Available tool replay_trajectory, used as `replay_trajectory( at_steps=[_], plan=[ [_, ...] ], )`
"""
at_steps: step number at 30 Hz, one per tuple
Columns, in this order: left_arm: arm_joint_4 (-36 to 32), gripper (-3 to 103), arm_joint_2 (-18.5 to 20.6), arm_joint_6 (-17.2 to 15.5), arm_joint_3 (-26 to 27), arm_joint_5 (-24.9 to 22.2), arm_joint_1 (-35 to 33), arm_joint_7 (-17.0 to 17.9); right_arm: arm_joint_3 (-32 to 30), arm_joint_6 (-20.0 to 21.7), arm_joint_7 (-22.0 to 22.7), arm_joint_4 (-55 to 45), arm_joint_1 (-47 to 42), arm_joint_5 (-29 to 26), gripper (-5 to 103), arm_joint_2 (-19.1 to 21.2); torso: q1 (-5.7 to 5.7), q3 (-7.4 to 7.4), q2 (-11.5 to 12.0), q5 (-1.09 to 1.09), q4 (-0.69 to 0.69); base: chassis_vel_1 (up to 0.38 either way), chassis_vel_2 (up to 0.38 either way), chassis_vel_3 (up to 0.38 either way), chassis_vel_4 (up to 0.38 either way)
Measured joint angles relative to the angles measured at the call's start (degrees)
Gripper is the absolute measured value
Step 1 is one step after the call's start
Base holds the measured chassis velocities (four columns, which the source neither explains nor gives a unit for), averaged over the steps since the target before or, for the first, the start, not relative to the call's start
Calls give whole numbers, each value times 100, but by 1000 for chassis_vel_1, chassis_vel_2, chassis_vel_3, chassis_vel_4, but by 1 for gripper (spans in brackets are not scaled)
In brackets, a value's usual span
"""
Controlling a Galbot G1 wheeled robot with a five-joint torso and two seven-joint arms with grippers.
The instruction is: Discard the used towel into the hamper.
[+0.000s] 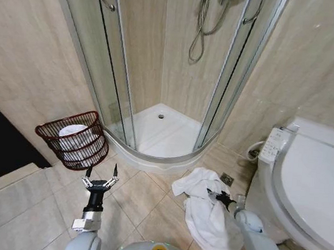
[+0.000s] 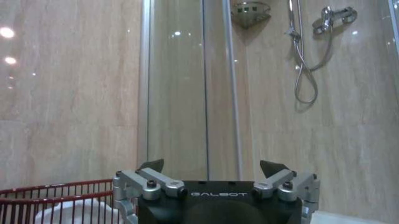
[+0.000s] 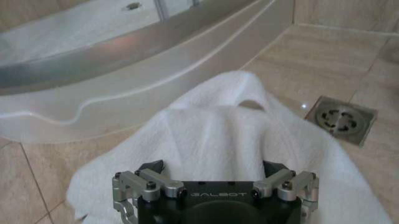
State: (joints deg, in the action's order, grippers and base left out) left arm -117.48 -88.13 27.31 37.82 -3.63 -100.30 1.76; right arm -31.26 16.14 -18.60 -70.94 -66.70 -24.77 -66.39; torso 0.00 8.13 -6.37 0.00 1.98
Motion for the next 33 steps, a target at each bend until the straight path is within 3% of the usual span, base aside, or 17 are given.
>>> replay_trajectory(
  at_steps=[11,28,32,33],
  plan=[
    [-21,100,36,1,54,-80,-49,0,31,31,353,725,425,429,100,-302,0,1,0,0,1,0,0,0,0],
    [86,100,139,8,44,-147,48,-6,-10,-170,356,1129,573,758,101,-524,0,1,-1,0,0,0,0,0,0],
    [90,100,160,6,34,-154,63,-14,-25,-189,355,1146,582,758,91,-527,0,1,-1,0,0,0,0,0,0],
    [95,100,175,4,34,-161,70,-16,-33,-196,355,1159,592,758,80,-529,0,1,-1,0,0,0,0,0,0]
  ],
)
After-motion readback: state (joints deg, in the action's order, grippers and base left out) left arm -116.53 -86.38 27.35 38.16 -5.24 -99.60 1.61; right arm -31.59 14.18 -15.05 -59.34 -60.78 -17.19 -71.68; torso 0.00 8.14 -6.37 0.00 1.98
